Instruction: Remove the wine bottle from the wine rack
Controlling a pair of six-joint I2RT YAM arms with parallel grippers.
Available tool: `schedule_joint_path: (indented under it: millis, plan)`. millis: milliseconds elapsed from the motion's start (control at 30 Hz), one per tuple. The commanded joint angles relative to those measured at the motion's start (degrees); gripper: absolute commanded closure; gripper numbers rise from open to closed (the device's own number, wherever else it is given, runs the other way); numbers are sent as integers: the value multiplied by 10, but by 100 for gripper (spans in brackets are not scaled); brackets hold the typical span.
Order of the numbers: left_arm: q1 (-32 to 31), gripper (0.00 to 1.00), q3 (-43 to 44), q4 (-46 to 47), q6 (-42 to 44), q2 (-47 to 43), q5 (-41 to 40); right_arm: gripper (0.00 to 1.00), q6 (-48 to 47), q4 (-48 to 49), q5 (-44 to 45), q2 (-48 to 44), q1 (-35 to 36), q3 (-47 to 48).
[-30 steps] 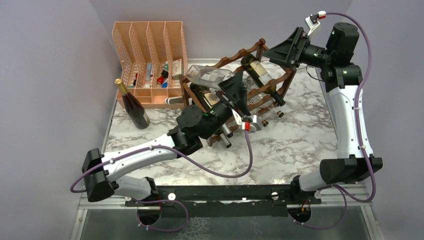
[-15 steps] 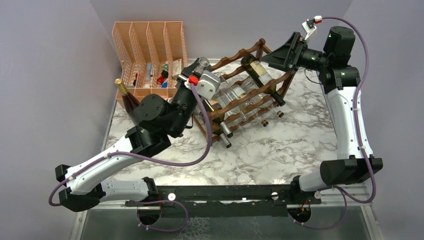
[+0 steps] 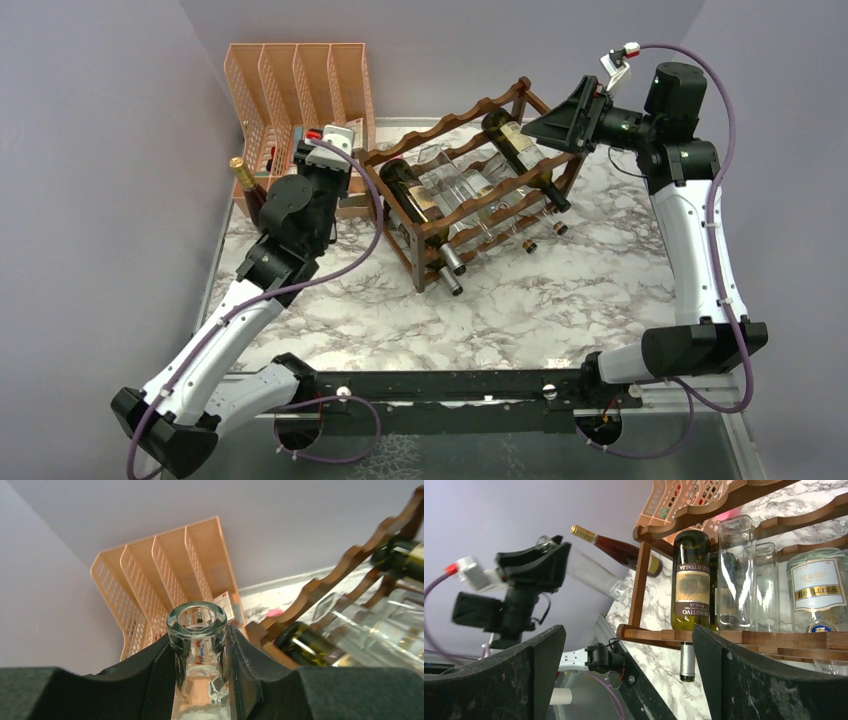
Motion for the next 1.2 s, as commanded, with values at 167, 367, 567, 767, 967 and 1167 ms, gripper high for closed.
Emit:
schedule_joint_path:
  millis: [167,367,567,767,967,1167]
  plan:
    - [204,100,-174,223,-148,-22,182,0,-8,-15,-23,-31,1,-22]
    - [213,100,-282,414,-148,-2,171,0,-1,2,-31,-38,1,-56]
    - [226,100,-298,479,-131,49,163,0,-3,2,-32,-48,1,-72]
    - [248,100,-322,523,-120,89,159,0,-5,9,-35,-60,1,-104]
    - [253,100,-355,569,-104,106,151,0,-7,13,-34,-65,1,-114]
    - [266,100,-358,584,-102,127,137,0,-23,8,-24,-70,1,-144]
